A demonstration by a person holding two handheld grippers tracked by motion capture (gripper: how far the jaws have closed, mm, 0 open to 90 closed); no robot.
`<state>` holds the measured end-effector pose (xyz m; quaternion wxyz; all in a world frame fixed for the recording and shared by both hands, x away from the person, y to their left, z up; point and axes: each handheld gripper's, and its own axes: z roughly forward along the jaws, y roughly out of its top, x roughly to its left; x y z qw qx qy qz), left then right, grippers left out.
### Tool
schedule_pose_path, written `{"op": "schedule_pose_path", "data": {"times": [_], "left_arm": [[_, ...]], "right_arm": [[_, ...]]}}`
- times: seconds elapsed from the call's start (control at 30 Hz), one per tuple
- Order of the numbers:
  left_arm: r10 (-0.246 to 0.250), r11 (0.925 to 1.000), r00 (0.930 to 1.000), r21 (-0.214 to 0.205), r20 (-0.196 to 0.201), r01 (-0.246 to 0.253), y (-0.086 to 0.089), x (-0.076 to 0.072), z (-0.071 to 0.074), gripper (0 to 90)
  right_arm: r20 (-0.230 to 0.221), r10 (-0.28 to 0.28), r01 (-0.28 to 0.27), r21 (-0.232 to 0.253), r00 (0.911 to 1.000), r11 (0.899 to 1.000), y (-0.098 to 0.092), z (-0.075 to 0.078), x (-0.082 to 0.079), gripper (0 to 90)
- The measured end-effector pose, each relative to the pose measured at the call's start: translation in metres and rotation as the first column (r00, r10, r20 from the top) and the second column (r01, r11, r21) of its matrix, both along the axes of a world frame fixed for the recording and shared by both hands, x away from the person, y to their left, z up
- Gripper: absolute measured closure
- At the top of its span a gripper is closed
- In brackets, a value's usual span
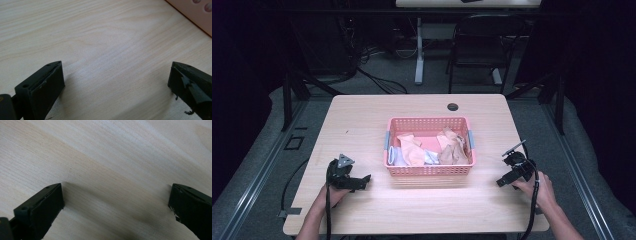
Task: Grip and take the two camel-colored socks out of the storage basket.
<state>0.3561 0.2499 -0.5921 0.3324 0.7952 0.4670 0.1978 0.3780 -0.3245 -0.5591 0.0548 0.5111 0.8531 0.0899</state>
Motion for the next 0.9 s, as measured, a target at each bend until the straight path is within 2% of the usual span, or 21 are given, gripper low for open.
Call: {"op": "schedule_pose_path", "data": {"times": [0.37, 0.47, 0.53, 0.57, 0.63, 0.67, 0.7, 0.73, 0.77, 0.8, 0.9], "left_arm": [[-0.001, 1.0000, 1.0000, 0.000, -0.002, 0.001, -0.001, 0.001, 0.000, 0.3], [-0.001, 1.0000, 1.0000, 0.000, -0.001, 0.001, -0.001, 0.001, 0.000, 0.3], [-0.001, 1.0000, 1.0000, 0.000, -0.002, 0.001, -0.001, 0.001, 0.000, 0.3], [-0.001, 1.0000, 1.0000, 0.000, -0.002, 0.001, -0.001, 0.001, 0.000, 0.3], [-0.002, 1.0000, 1.0000, 0.000, -0.001, 0.002, -0.001, 0.001, 0.000, 0.3], [-0.002, 1.0000, 1.0000, 0.000, -0.002, 0.002, -0.001, 0.001, 0.000, 0.3], [-0.001, 1.0000, 1.0000, 0.000, -0.001, 0.001, -0.001, 0.001, 0.000, 0.3], [-0.002, 1.0000, 1.0000, 0.000, -0.002, 0.002, -0.001, 0.001, 0.000, 0.3], [-0.002, 1.0000, 1.0000, 0.000, -0.002, 0.002, -0.001, 0.001, 0.000, 0.3], [-0.002, 1.0000, 1.0000, -0.001, -0.002, 0.002, -0.001, 0.001, 0.000, 0.3], [-0.002, 1.0000, 1.0000, -0.001, -0.001, 0.002, -0.001, 0.001, 0.000, 0.3]], "right_arm": [[0.008, -0.014, 0.014, 0.013, 0.9999, 1.000, 0.000, -0.001, -0.001, 0.0], [0.016, -0.014, 0.014, -0.008, 0.9998, 1.000, 0.001, 0.000, 0.001, 0.0], [0.048, -0.023, 0.025, -0.035, 0.9986, 0.999, 0.003, 0.001, 0.001, 1.2], [0.048, -0.023, 0.025, -0.035, 0.9986, 0.999, 0.003, 0.001, 0.001, 1.2], [0.028, -0.013, 0.014, -0.024, 0.9995, 1.000, 0.001, 0.005, 0.002, 1.2], [0.052, -0.036, 0.036, 0.001, 0.9980, 0.999, 0.000, 0.006, 0.001, 1.1], [0.055, -0.042, 0.041, 0.019, 0.9976, 0.999, -0.001, 0.007, 0.000, 1.1], [0.036, -0.023, 0.023, 0.003, 0.9991, 1.000, -0.002, 0.011, 0.001, 1.1], [0.036, -0.023, 0.023, 0.003, 0.9991, 1.000, -0.002, 0.011, 0.001, 1.1], [0.057, -0.040, 0.040, 0.009, 0.9975, 0.999, -0.003, 0.011, 0.000, 1.1], [0.054, -0.034, 0.032, 0.031, 0.9980, 0.999, -0.005, 0.021, -0.001, 1.1]]}}
